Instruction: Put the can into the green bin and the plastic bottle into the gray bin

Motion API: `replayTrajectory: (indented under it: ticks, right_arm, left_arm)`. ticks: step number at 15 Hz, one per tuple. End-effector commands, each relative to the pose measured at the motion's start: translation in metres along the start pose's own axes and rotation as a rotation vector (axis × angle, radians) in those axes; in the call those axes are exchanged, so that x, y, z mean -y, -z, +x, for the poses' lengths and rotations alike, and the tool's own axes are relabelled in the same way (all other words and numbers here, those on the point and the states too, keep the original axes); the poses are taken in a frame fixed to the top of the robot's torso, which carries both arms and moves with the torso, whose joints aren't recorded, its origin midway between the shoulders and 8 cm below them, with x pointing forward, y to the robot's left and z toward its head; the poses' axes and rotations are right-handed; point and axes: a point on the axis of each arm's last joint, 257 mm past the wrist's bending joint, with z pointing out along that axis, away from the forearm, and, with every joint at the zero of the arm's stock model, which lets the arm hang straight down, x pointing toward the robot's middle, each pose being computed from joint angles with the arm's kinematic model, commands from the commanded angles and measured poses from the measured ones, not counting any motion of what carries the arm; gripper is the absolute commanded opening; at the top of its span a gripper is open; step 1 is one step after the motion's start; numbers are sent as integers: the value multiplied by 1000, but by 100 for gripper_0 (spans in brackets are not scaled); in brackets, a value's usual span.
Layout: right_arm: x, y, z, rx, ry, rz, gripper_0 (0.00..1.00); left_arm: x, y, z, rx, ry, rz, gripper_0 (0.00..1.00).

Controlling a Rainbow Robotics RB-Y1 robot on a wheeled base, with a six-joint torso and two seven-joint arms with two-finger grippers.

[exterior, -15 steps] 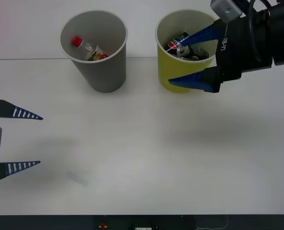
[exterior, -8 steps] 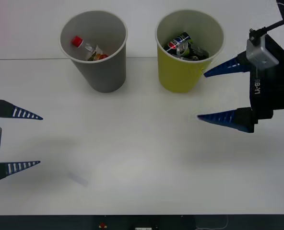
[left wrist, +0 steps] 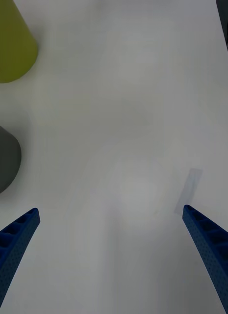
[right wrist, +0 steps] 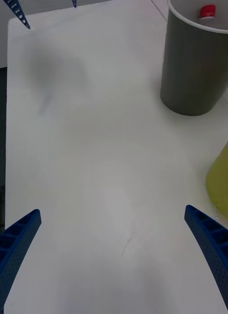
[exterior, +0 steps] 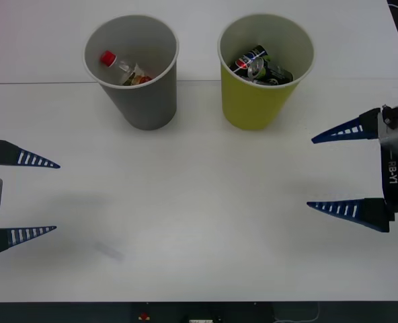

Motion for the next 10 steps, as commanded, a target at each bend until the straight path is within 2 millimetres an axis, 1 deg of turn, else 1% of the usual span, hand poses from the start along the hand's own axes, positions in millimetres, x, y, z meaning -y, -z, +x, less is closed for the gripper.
replayTrajectory:
  ticks: [1,5,10]
  right_arm:
    - [-14,6,19,-13,14,-3,100]
    - [-27,8,36,-15,24,-8,100]
    - [-32,7,43,-15,8,1,100]
  left_arm:
    - [0,0,0,0,0,0,100]
    - [0,0,0,0,0,0,100]
    - [0,0,0,0,0,0,100]
